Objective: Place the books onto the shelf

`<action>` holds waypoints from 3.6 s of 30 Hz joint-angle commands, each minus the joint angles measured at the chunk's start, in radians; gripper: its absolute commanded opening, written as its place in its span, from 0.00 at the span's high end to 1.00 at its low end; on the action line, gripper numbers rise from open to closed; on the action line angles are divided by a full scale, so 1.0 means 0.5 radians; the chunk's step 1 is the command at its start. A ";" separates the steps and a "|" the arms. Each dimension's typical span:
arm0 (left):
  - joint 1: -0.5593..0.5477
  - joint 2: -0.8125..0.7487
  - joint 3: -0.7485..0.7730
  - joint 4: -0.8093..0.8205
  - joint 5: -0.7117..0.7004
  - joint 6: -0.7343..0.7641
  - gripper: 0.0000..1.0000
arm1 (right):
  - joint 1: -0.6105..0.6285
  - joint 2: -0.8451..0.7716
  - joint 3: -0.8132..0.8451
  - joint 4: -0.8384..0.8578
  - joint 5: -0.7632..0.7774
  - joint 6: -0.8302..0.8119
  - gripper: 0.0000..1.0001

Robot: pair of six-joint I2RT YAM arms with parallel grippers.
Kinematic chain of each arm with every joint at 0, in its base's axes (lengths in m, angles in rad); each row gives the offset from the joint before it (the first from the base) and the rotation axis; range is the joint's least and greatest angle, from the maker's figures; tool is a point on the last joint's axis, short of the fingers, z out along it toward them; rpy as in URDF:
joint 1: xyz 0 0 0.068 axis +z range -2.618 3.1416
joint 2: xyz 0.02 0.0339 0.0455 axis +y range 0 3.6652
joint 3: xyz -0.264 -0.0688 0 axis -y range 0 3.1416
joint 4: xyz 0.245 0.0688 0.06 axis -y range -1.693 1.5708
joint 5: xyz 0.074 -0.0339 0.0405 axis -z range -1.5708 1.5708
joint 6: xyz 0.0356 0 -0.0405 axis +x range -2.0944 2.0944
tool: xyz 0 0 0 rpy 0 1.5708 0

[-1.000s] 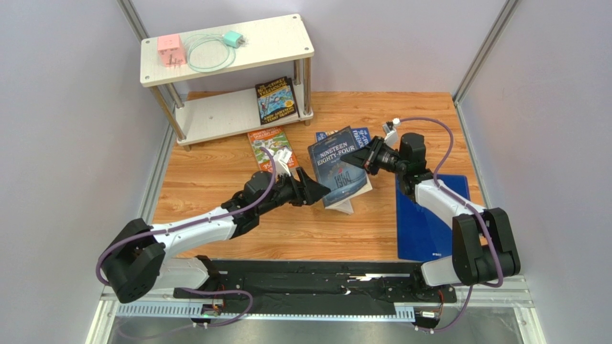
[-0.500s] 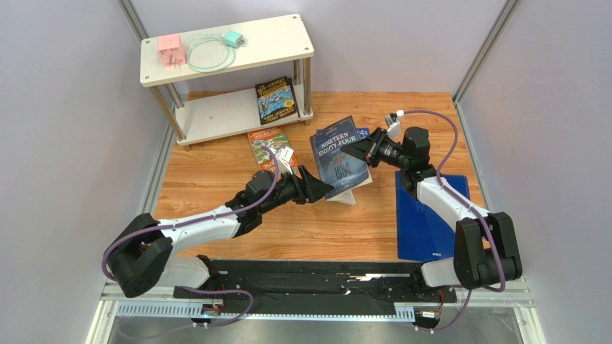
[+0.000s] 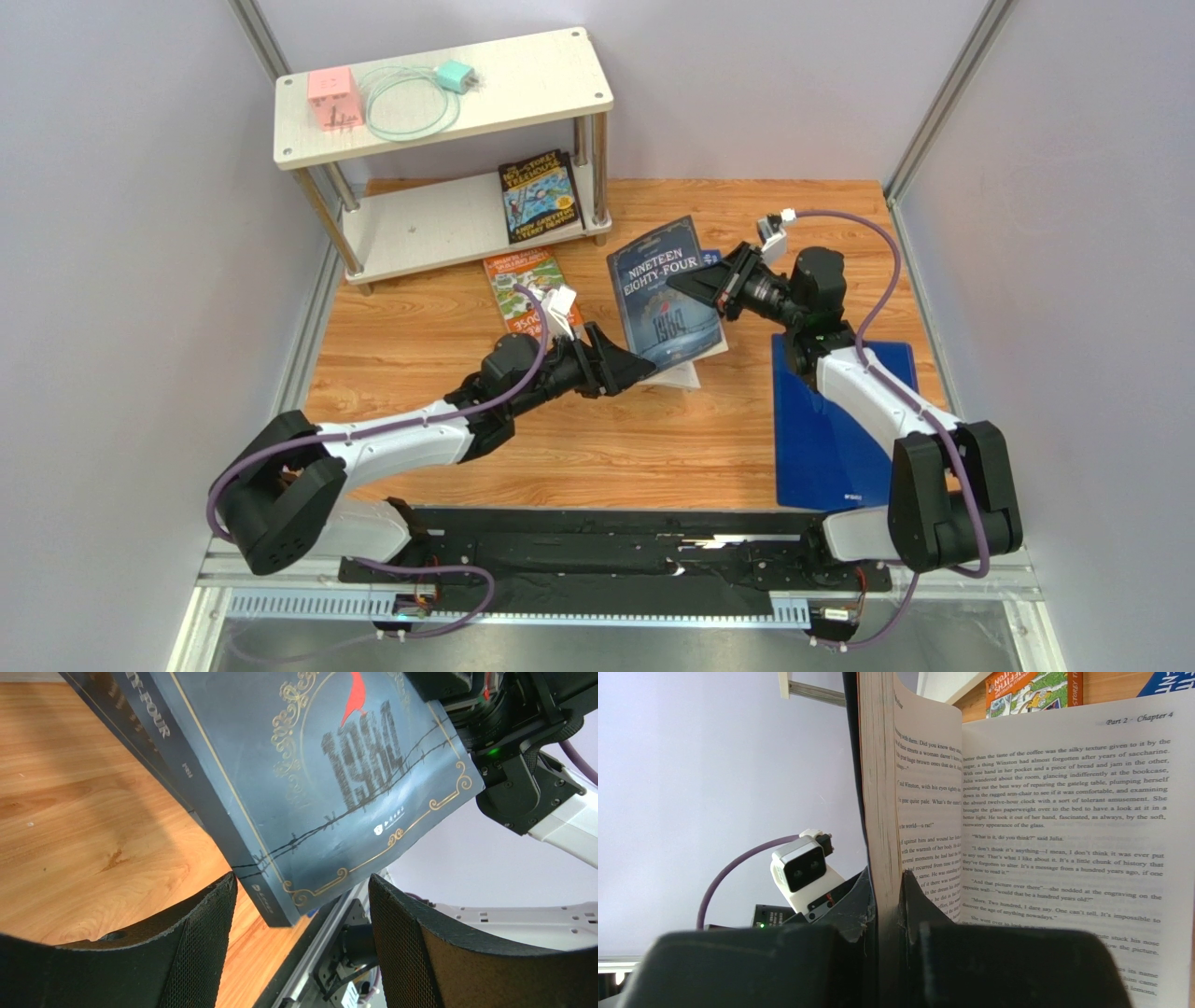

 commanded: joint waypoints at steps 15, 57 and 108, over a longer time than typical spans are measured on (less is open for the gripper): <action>-0.015 0.014 0.005 0.393 0.019 0.052 0.26 | 0.046 -0.125 -0.010 0.430 -0.042 0.201 1.00; 1.359 -0.026 0.299 -0.022 1.325 -0.083 1.00 | 0.055 -0.140 -0.056 -0.241 0.167 -0.406 0.02; 1.724 2.011 2.327 0.111 1.863 -1.068 0.95 | 0.049 -0.021 -0.169 -0.226 0.114 -0.514 0.04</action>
